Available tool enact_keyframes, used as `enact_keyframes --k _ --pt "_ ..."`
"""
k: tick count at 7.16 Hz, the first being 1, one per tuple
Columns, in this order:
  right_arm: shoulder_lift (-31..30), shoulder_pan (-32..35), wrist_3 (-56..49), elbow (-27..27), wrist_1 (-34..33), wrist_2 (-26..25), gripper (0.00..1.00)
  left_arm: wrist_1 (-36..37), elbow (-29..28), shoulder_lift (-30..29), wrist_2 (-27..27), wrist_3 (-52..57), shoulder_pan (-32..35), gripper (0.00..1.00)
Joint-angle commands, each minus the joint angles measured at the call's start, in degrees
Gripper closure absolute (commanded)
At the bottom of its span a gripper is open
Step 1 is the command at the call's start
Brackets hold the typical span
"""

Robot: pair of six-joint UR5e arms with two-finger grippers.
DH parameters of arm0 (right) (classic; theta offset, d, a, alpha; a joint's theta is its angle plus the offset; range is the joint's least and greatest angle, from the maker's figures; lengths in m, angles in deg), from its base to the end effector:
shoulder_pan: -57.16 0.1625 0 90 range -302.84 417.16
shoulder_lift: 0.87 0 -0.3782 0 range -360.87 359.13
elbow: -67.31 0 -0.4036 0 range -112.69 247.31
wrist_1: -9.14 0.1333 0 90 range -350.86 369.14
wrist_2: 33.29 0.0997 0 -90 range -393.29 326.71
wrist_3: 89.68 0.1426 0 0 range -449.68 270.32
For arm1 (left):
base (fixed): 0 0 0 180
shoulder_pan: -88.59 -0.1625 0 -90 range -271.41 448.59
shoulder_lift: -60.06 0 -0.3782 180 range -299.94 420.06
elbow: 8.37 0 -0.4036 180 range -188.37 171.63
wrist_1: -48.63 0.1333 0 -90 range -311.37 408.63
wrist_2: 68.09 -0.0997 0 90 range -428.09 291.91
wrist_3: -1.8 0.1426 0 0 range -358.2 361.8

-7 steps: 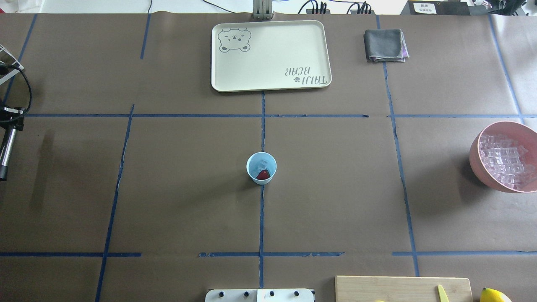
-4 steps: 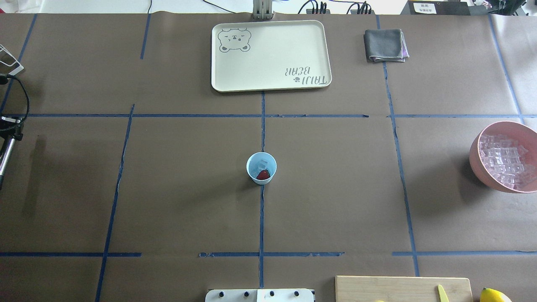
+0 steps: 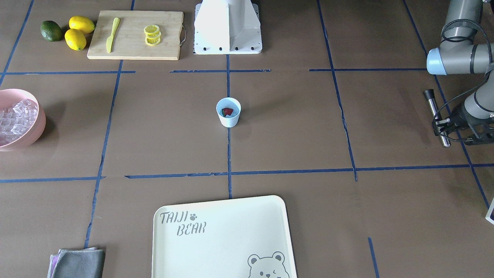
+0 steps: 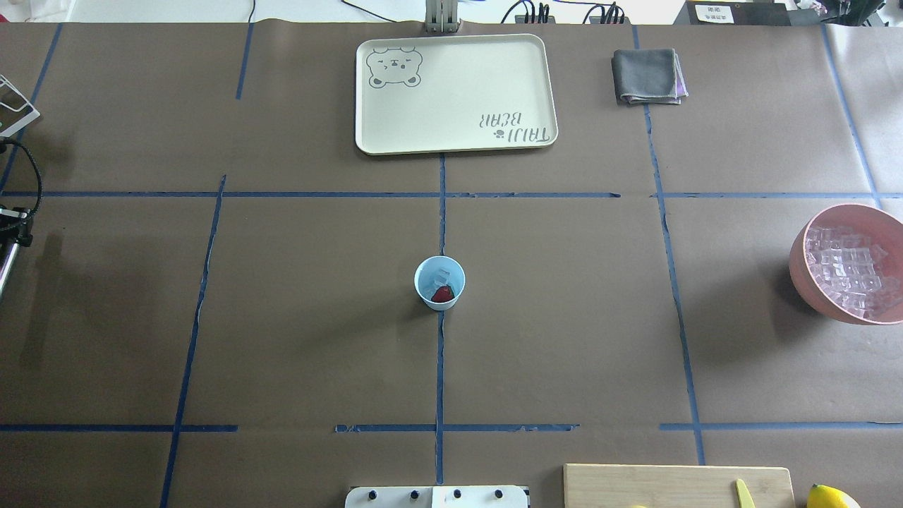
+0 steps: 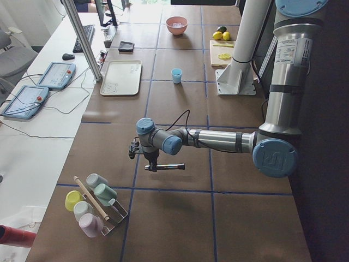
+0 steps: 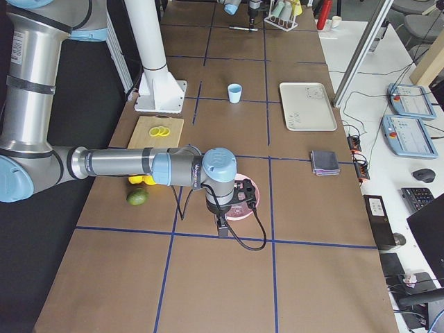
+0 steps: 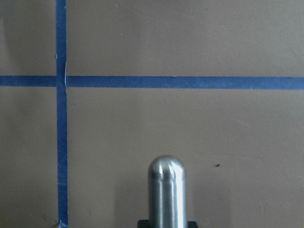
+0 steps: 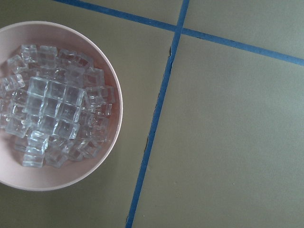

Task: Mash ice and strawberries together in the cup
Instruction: 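Lower the steel rod onto the table near the dish rack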

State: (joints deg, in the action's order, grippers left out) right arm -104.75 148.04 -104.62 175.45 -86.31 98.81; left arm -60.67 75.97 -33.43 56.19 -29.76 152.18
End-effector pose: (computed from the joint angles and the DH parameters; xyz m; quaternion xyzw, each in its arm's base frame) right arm 0.0440 -0.4086 0.6075 0.0398 -0.3571 -0.1105 0.9267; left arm 0.2000 -0.5218 0.6385 -0.0167 0.3239 0.0014 0.9459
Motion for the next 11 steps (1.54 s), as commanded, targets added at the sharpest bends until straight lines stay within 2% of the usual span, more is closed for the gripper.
enact_keyframes --k 1,2,3,4,9,11 --pt "0.0 0.0 0.0 -0.03 0.0 0.0 0.01 -3.36 -1.01 0.06 -0.08 0.09 -0.13 0.92" --pt "0.0 0.0 0.0 -0.03 0.0 0.0 0.01 -3.55 -1.53 0.06 -0.09 0.1 -0.21 0.91" --pt "0.0 0.0 0.0 -0.03 0.0 0.0 0.01 -3.64 -1.54 -0.03 -0.09 0.18 -0.3 0.79" --pt "0.0 0.0 0.0 -0.12 0.0 0.0 0.01 -3.64 -1.54 -0.11 -0.35 0.18 -0.65 0.02" --pt "0.0 0.0 0.0 -0.12 0.0 0.0 0.01 -3.29 -1.28 -0.47 0.0 0.1 -0.65 0.0" --pt "0.0 0.0 0.0 -0.21 0.0 0.0 0.01 -2.33 1.35 -0.03 0.44 0.44 -0.04 0.0"
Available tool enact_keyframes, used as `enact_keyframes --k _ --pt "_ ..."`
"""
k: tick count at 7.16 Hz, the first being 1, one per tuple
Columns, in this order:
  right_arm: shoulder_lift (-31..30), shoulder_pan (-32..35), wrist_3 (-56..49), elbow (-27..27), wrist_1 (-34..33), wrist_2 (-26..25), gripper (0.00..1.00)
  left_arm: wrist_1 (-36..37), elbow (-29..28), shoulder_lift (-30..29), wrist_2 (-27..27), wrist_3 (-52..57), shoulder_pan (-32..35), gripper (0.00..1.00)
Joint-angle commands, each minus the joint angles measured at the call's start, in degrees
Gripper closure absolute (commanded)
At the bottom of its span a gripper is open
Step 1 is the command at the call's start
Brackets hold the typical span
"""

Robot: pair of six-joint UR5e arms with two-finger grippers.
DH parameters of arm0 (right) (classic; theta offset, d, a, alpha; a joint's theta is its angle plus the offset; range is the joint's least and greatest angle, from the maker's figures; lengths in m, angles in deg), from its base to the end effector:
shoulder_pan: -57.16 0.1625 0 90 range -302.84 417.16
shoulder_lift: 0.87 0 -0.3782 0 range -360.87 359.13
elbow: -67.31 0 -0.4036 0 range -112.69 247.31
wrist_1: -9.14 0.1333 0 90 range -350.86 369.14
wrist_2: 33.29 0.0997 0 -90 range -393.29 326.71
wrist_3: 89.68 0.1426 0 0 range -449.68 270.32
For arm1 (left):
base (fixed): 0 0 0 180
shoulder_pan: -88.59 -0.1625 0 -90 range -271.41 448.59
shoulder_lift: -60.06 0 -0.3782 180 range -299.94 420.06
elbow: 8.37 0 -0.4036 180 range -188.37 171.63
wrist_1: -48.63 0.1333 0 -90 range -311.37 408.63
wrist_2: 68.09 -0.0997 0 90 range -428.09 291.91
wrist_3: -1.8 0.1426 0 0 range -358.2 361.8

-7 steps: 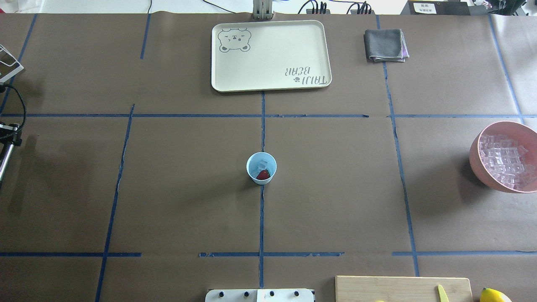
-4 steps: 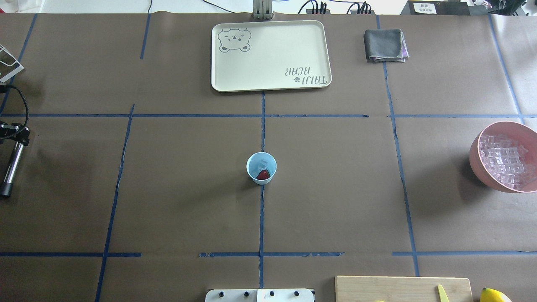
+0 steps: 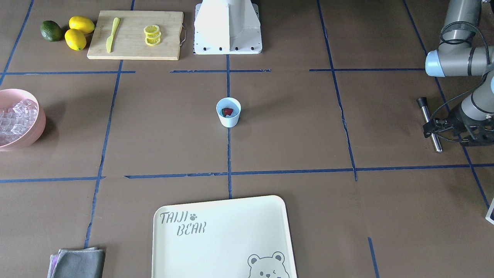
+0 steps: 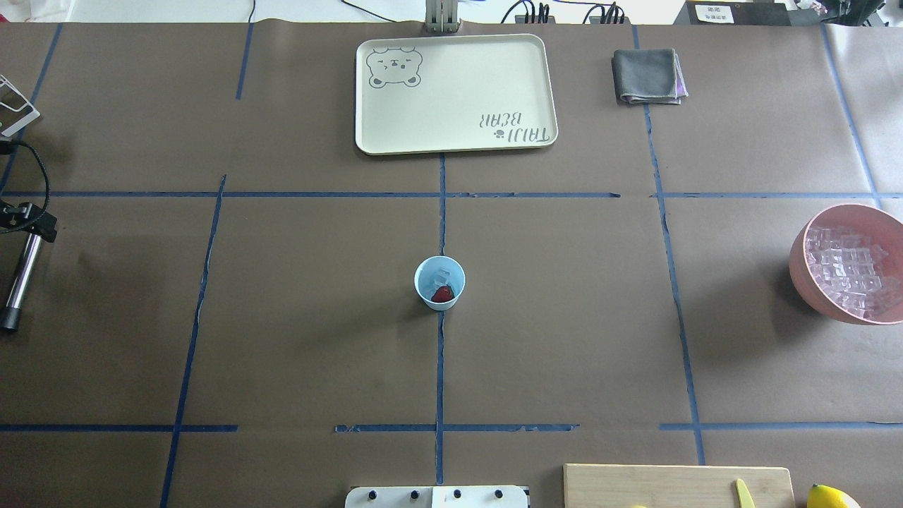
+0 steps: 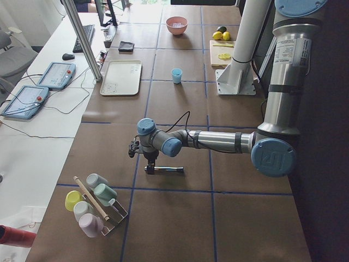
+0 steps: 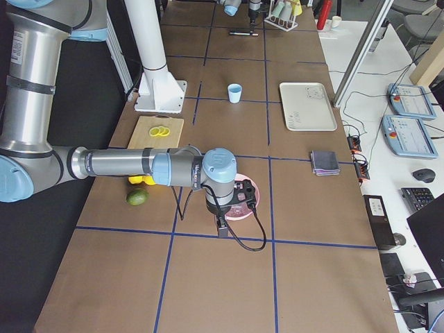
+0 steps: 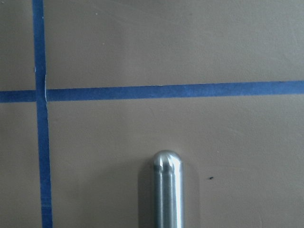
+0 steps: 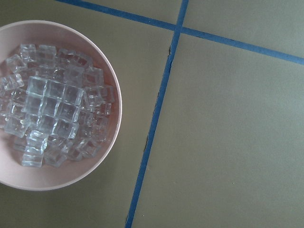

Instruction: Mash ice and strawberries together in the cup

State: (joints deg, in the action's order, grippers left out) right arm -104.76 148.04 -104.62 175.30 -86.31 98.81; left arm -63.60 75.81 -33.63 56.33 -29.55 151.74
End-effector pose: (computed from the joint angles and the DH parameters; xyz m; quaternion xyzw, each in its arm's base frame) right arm 0.0440 -0.4083 0.6089 0.0385 -0.3573 -0.1100 0.9267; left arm 0.2067 -0.5250 0.6311 0.0040 0.3356 0.0147 0.9419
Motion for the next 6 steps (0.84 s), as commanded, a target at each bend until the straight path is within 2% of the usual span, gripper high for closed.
enact_keyframes --k 1,3,4,6 --pt "0.09 0.0 0.0 -0.06 0.0 0.0 0.01 5.21 2.04 0.0 2.31 8.59 2.66 0.0" --pt "0.09 0.0 0.0 -0.06 0.0 0.0 0.01 23.88 4.4 -2.1 2.15 32.11 17.12 0.0" --pt "0.17 0.0 0.0 -0.06 0.0 0.0 0.01 29.9 5.73 -2.29 2.85 38.14 23.01 0.0" --pt "0.18 0.0 0.0 -0.06 0.0 0.0 0.01 30.4 6.27 -0.1 13.0 38.12 26.93 0.0"
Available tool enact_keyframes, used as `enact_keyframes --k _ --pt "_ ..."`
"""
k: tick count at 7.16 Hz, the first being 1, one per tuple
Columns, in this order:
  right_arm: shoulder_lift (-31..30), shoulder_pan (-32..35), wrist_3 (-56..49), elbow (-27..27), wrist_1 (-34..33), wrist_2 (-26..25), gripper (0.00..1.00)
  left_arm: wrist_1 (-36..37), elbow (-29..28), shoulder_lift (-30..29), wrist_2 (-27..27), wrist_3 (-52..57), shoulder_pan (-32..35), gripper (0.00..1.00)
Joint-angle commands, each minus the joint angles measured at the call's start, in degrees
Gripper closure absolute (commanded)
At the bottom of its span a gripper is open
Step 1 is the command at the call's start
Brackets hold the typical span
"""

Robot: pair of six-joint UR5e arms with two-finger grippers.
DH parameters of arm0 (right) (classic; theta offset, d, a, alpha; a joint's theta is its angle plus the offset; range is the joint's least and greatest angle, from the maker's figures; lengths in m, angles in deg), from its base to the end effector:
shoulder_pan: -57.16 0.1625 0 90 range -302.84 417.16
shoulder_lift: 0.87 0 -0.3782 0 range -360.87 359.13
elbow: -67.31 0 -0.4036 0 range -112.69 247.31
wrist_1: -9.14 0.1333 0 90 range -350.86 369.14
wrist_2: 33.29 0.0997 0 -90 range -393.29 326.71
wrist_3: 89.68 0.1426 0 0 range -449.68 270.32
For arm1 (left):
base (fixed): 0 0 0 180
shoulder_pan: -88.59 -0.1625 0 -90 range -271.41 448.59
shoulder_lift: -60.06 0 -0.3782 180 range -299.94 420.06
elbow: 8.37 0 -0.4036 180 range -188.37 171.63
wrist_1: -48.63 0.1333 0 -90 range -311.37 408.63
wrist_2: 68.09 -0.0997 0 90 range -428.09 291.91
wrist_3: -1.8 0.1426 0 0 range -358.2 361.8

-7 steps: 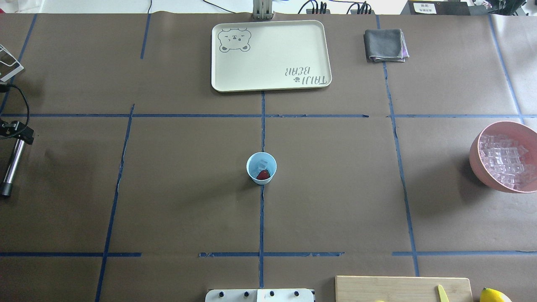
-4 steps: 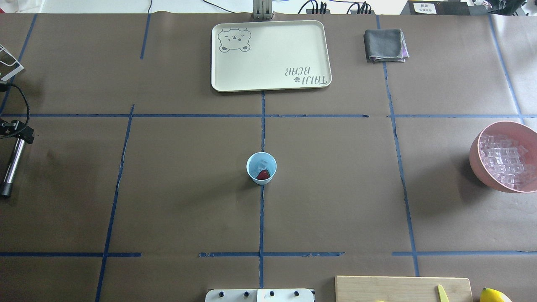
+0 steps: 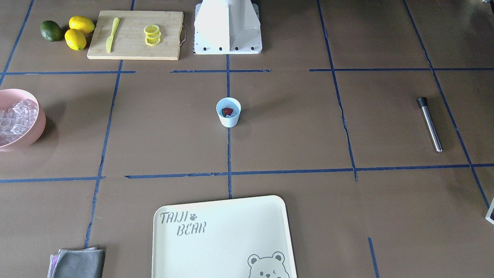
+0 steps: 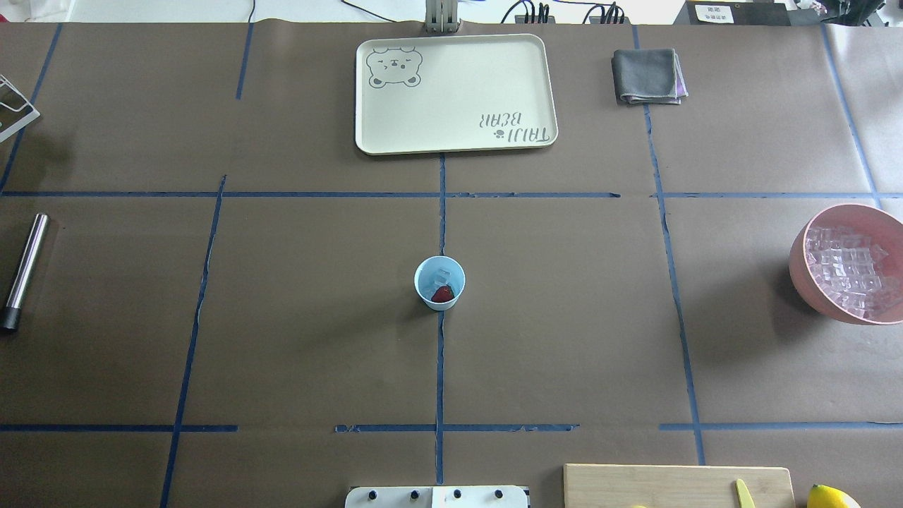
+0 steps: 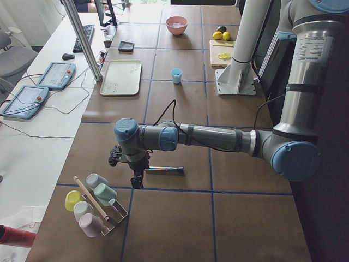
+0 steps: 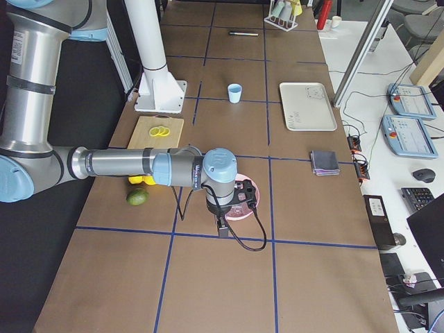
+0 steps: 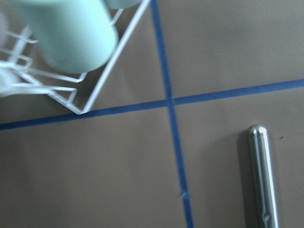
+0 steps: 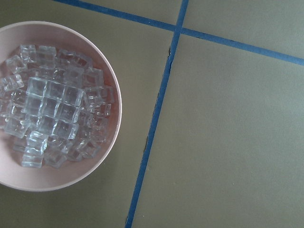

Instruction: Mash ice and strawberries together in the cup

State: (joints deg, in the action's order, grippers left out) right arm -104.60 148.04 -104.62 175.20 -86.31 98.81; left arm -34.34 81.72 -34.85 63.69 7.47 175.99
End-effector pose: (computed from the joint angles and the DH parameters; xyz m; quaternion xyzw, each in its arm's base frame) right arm 0.0440 -0.4094 0.6086 0.0390 -0.3572 -0.1102 0.9267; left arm -0.0142 -0.5315 0.6139 -0.0070 0.3568 0.0611 0.9321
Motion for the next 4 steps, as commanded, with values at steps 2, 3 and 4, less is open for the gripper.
enact_keyframes --k 2,3,4 --pt "0.1 0.0 0.0 0.04 0.0 0.0 0.01 -0.87 0.44 2.19 5.51 1.0 2.69 0.0" --pt "0.11 0.0 0.0 0.04 0.0 0.0 0.01 -1.32 0.27 2.19 5.51 0.83 2.69 0.0" --pt "0.02 0.0 0.0 0.13 0.0 0.0 0.01 -1.41 0.44 2.01 5.51 1.09 2.69 0.0"
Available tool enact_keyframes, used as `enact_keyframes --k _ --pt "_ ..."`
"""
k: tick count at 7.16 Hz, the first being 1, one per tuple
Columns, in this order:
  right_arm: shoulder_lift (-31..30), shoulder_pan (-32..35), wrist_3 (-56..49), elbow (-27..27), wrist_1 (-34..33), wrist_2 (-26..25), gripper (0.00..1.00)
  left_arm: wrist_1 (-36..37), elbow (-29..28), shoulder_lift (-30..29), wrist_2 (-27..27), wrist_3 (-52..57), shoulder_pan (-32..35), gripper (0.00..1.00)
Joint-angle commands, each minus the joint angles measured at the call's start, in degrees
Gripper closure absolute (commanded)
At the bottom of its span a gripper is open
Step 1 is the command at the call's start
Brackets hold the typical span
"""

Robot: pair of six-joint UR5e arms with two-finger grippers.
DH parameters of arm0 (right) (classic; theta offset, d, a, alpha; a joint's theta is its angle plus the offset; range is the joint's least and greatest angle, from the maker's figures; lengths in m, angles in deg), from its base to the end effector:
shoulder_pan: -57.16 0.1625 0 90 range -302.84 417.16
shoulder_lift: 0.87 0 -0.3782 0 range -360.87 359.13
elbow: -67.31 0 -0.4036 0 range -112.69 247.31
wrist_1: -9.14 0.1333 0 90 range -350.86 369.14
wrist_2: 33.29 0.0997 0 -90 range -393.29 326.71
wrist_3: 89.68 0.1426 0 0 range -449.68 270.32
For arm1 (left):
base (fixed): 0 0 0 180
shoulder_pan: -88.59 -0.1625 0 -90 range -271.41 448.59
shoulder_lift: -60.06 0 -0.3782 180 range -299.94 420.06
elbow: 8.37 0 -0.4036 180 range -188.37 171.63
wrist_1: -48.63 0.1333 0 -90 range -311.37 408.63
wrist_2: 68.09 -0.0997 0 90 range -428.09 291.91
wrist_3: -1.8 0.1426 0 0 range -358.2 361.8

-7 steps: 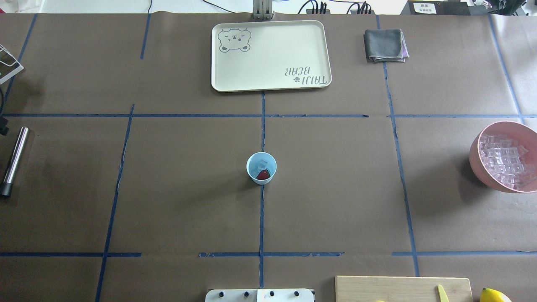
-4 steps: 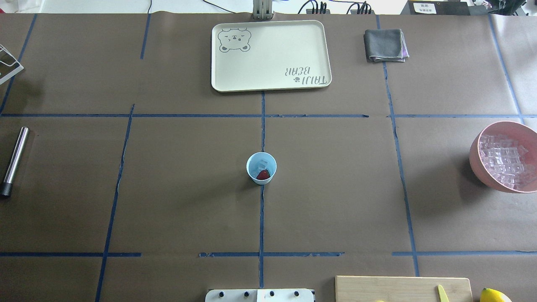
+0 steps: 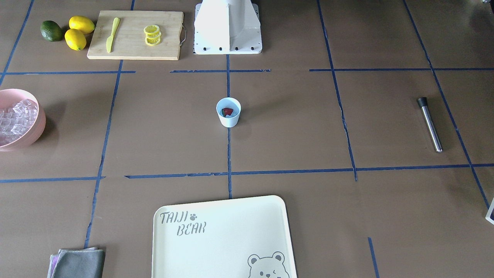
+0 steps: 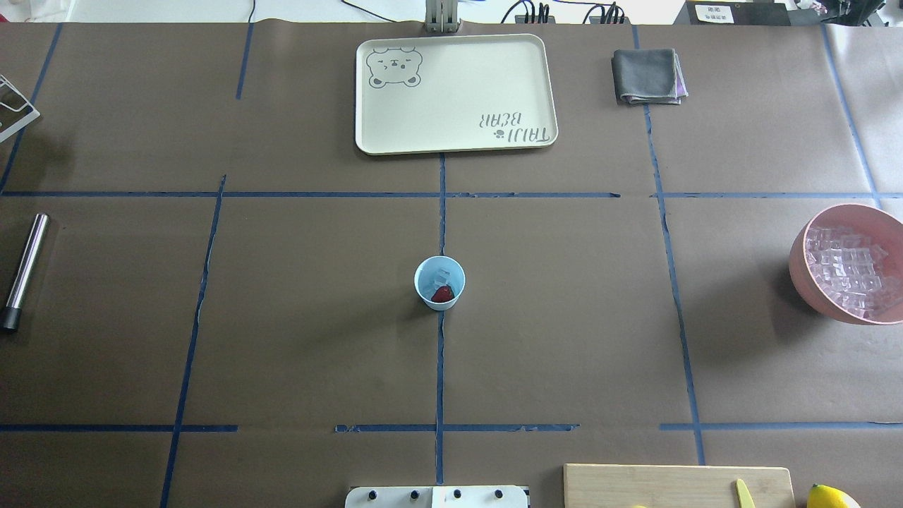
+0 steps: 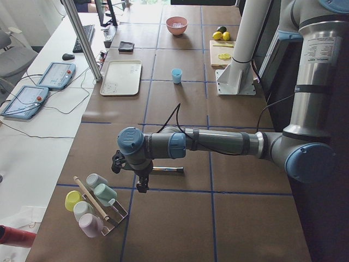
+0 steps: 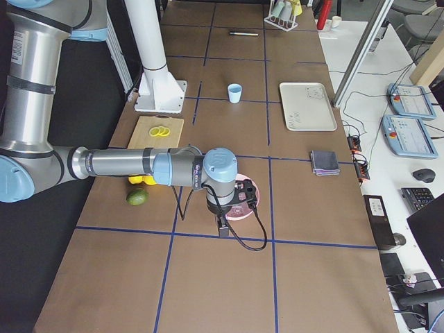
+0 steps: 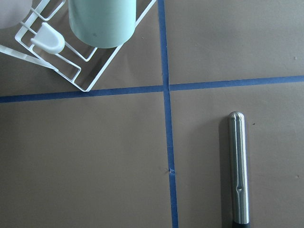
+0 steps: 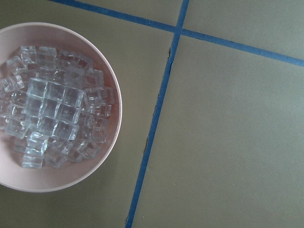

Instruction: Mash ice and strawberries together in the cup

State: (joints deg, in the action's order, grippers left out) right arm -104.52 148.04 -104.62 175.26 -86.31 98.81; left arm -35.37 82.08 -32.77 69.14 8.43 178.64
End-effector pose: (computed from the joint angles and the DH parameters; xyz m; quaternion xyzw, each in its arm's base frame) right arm 0.0440 -0.4101 0.6075 0.0402 -0.3570 -0.1106 0.9266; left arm -0.0291 -0.5166 0.6186 0.0016 0.4011 0.0431 0.9150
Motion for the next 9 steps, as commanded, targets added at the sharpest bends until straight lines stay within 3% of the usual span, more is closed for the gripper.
enact_keyframes --k 1,9 --pt "-0.06 0.0 0.0 -0.01 0.0 0.0 0.01 -0.47 -0.36 0.02 0.06 0.14 0.04 0.0" --pt "0.03 0.0 0.0 -0.01 0.0 0.0 0.01 -0.38 1.57 2.13 -0.02 0.31 0.04 0.0"
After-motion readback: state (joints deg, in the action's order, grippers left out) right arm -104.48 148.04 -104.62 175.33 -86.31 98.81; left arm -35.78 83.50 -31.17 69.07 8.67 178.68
